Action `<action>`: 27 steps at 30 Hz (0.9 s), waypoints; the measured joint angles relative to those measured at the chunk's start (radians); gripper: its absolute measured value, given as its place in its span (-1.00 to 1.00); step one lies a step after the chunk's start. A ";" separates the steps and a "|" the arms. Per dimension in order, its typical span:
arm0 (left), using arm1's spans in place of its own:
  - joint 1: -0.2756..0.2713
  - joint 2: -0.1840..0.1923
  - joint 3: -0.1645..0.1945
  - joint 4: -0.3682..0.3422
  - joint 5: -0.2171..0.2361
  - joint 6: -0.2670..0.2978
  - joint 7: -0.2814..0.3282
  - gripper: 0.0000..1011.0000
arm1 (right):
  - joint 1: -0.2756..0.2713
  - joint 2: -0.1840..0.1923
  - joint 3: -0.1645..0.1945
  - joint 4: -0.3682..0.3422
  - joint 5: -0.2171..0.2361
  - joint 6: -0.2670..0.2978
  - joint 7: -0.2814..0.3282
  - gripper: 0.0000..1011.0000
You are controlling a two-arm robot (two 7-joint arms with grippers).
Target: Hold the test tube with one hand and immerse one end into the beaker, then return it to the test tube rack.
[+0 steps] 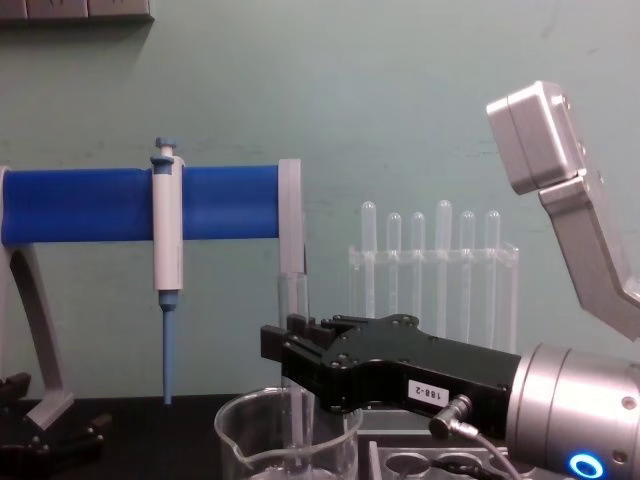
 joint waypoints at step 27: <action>0.000 0.000 0.000 0.000 0.000 0.000 0.000 0.98 | 0.000 0.000 0.000 0.000 0.000 0.000 0.000 -0.56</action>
